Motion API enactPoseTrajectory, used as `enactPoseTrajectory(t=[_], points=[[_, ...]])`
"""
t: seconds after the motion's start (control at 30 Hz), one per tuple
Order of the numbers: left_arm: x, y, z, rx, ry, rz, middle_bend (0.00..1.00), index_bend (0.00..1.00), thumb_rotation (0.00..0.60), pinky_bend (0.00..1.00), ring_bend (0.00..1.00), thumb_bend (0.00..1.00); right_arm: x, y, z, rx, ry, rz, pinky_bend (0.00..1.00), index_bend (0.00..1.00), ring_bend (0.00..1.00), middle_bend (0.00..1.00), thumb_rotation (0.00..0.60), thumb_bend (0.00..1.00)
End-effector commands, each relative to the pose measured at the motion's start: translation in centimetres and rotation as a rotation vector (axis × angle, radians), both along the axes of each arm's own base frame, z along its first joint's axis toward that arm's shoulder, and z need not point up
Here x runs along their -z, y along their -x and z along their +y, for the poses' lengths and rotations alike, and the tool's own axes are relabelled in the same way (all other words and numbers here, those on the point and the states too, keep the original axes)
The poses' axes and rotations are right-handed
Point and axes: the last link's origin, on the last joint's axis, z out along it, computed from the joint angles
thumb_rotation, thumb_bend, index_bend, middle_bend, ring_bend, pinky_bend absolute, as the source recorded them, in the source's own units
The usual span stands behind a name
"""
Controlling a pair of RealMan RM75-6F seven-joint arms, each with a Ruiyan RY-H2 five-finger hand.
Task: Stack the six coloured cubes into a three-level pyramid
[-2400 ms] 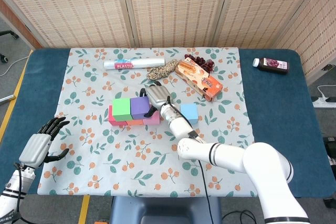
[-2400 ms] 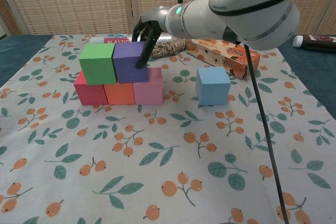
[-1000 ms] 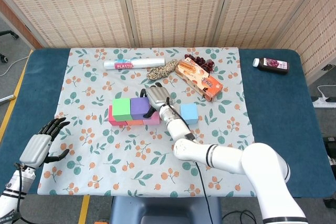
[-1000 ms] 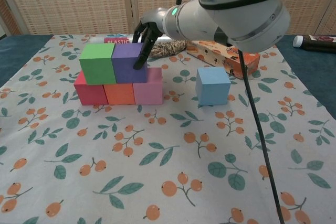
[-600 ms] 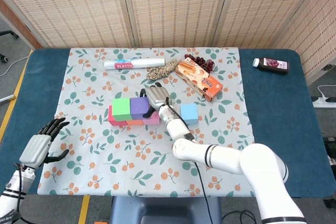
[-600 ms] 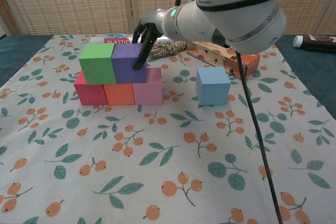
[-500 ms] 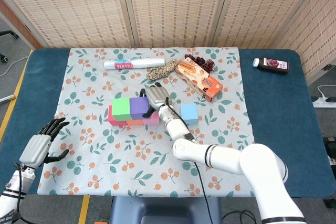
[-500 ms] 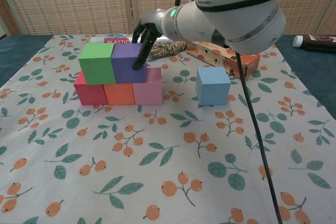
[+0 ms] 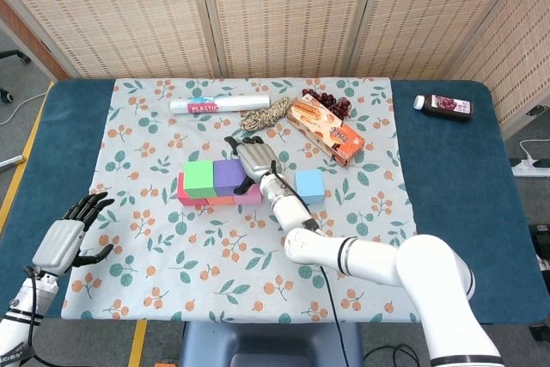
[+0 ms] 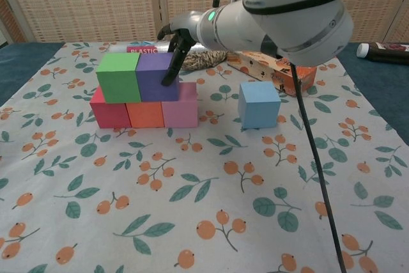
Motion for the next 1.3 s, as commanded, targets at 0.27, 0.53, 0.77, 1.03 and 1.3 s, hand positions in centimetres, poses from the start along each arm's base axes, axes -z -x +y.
enactPoseTrajectory(t=[0.27,0.53,0.77,1.03,1.3], points=[[0.1,-1.1,2.3,0.052,0.021,0.035,0.03,0.12,0.6,0.13,0.0,0.3,-3.2,0.8,0.8,-0.033,0.011,-0.005,0.0,0.0,0.0,0.06,0.6,0.03],[1.5,-3.0,6.1,0.089,0.08,0.071,0.02,0.13,0.6,0.11,0.0,0.3,-7.3,3.7,0.9,-0.012,0.081,-0.025,0.0,0.0,0.0,0.06,0.6,0.03],[3.6,-4.8,8.4,0.094,0.161,0.151,0.0,0.08,0.6,0.05,0.0,0.3,-7.4,4.7,-0.2,0.015,0.106,-0.04,0.0,0.0,0.0,0.06,0.6,0.02],[4.9,-6.3,9.6,0.095,0.199,0.185,0.0,0.05,0.6,0.03,0.0,0.3,-6.7,5.2,-1.0,0.023,0.113,-0.038,0.0,0.0,0.0,0.06,0.6,0.02],[5.8,-6.9,9.9,0.105,0.221,0.217,0.0,0.04,0.6,0.03,0.0,0.3,-5.9,5.1,-1.3,0.03,0.109,-0.045,0.0,0.0,0.0,0.06,0.6,0.02]])
